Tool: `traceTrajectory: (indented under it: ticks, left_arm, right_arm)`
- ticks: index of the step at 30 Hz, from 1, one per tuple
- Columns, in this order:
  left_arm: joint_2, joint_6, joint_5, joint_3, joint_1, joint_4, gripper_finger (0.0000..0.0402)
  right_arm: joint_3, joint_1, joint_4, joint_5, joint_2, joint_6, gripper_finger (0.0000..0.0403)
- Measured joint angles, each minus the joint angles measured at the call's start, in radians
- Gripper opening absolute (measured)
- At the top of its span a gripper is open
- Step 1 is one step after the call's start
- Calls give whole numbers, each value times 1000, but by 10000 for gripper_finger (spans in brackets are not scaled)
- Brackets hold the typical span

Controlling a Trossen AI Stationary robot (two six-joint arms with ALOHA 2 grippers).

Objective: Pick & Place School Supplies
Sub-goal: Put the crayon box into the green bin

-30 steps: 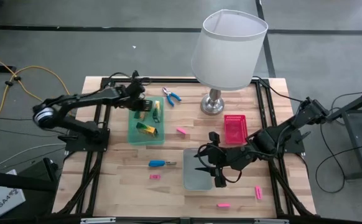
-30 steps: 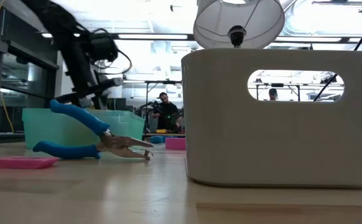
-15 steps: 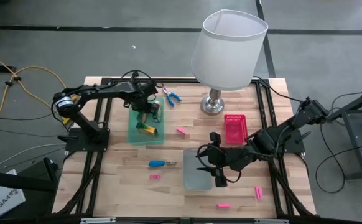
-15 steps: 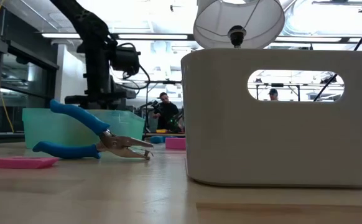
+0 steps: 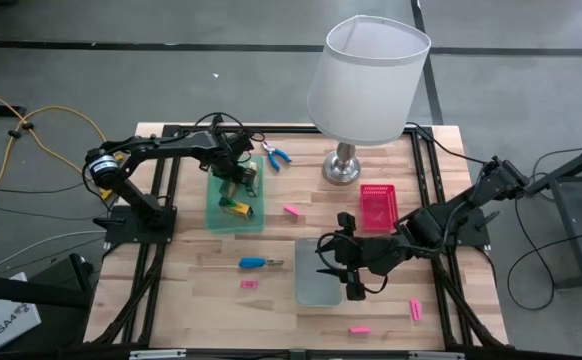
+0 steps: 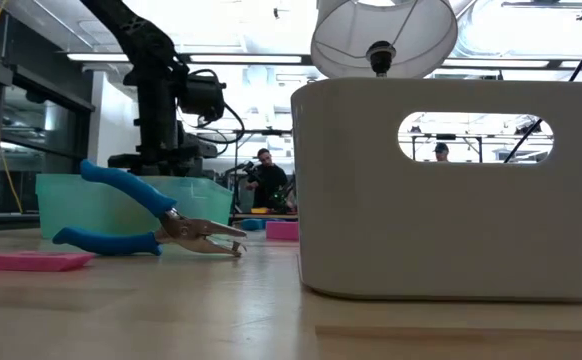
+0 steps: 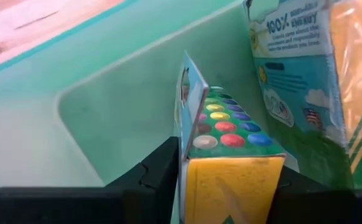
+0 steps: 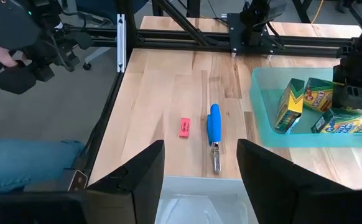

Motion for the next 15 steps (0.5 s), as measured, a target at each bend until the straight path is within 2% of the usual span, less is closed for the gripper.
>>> traceTrajectory:
  ticks: [15]
  left_arm:
    - [0,55,-23,0,0,12,128]
  right_arm:
    - [0,0,-4,-29,0,1,193]
